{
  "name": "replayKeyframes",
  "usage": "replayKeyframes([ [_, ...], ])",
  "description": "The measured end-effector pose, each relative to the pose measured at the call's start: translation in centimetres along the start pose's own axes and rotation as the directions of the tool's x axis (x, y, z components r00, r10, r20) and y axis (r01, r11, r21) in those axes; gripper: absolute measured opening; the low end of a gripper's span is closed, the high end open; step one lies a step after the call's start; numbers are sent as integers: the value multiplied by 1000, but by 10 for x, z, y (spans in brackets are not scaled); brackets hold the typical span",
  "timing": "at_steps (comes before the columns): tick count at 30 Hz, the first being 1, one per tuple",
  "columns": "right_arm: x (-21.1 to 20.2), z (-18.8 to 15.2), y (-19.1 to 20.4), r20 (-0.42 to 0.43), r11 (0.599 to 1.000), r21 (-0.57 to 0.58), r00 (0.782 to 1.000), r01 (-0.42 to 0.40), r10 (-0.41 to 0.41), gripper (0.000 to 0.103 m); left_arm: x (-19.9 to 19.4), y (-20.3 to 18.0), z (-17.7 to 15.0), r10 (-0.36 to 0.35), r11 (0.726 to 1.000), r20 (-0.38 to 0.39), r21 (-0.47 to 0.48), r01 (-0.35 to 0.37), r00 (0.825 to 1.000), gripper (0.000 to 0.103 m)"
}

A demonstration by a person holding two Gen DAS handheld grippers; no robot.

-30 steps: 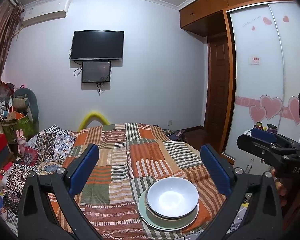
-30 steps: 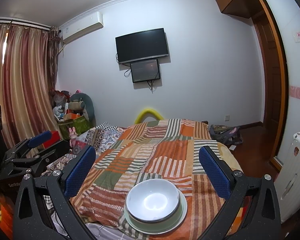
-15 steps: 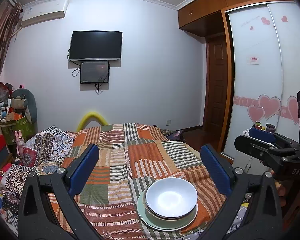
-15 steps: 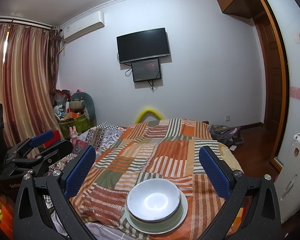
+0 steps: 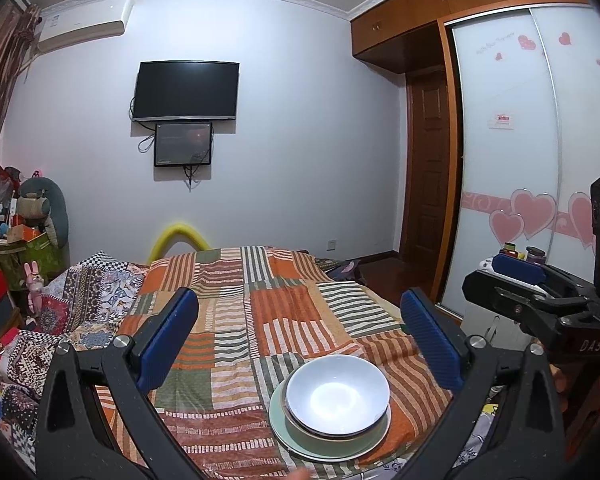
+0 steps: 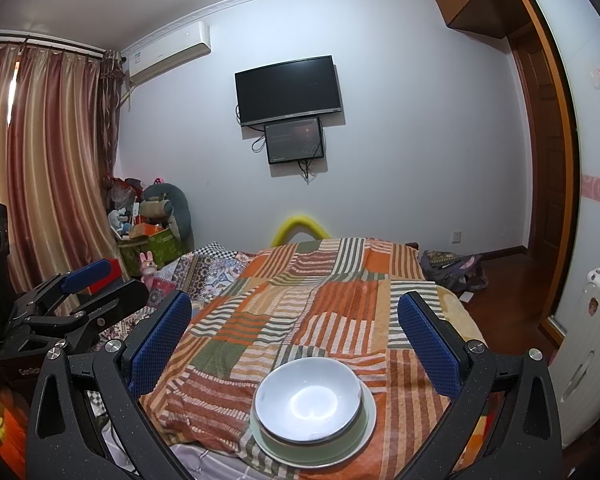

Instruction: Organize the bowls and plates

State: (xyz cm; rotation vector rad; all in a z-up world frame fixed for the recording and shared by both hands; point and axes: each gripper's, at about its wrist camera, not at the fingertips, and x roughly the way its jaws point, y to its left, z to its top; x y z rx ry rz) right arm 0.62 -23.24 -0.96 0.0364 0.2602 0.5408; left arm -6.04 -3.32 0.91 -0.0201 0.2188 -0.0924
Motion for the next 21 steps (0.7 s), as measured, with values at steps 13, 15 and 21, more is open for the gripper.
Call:
replayKeyframes([
  [13,0,2,2,-8,1000,0,1000,-1,1,103,2,1,1,-4,1000,-4,-16,4,1000,103],
  [15,0,3,2,-10,1000,-1,1000,-1,1,103,2,3,1,-2,1000,-2,-24,2,1000,103],
  [21,3,1,1,-20,1000,0,1000,-5,5,103,6,6,1,4,999,-6,-33,-5,1000,103],
])
